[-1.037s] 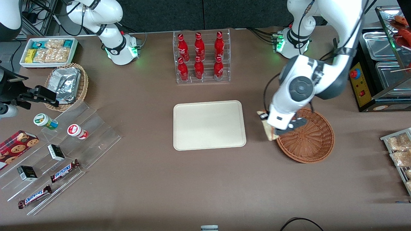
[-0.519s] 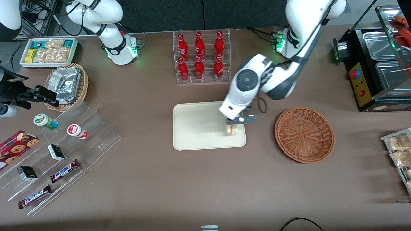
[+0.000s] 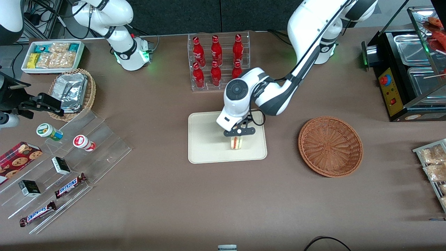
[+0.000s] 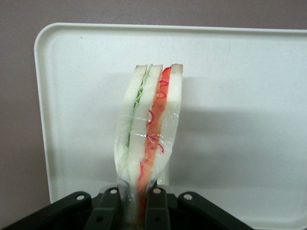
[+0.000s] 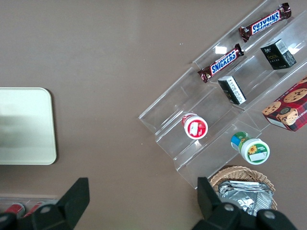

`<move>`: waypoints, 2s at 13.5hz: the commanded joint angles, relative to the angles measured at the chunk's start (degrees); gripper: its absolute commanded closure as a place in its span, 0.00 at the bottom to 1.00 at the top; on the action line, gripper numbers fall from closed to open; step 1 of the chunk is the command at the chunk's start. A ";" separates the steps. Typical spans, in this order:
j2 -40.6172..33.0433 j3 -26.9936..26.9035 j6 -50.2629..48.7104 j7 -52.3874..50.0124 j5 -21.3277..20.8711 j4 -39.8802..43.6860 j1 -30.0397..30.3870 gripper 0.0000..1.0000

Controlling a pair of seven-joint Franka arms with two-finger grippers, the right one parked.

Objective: Place sandwich from basket to tray
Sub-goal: 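Lower the sandwich onto the white tray with the left gripper, then open the left gripper, release the sandwich, and raise the arm away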

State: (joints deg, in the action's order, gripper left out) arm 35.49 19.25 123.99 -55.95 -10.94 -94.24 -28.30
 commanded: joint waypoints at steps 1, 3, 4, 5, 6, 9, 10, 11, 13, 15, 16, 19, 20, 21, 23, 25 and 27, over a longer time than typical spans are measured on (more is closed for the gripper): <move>3.09 -0.61 -0.68 -2.14 -1.45 3.97 -1.94 1.00; 3.97 -0.61 -0.68 -2.32 -1.54 4.06 -2.11 1.00; 4.24 -0.61 -0.68 -2.32 -1.54 4.06 -2.11 1.00; 4.41 -0.61 -0.68 -2.32 -1.45 4.06 -2.11 1.00; 4.85 -0.61 -0.68 -2.23 -1.37 4.23 -2.11 0.89; 5.56 -0.61 -0.77 -2.23 -1.45 5.38 -2.11 0.00; 5.47 -0.61 -1.03 -2.23 -1.54 5.64 -2.11 0.00; 5.03 -0.70 -1.04 -2.41 -2.24 5.73 -2.20 0.00; 3.81 -0.61 -2.08 -3.90 -2.16 6.17 -2.02 0.00; 2.66 -0.61 -5.15 -3.90 -2.07 7.74 -1.85 0.00; 2.40 -0.70 -7.52 -3.99 -1.72 9.14 -1.41 0.00; -0.50 -0.79 -10.79 -3.73 0.90 11.18 2.96 0.00; -1.46 -0.70 -11.14 -3.20 1.88 11.01 4.64 0.00; -2.08 -0.70 -11.75 -2.94 1.89 10.92 5.87 0.00; -2.53 -0.70 -11.93 -0.84 1.97 10.92 8.86 0.00; -3.23 -0.70 -12.37 1.80 2.06 10.74 11.76 0.00; -4.19 -0.62 -15.61 5.65 2.24 10.83 14.83 0.00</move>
State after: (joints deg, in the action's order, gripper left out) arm 33.35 18.28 111.39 -53.61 -9.78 -82.69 -15.88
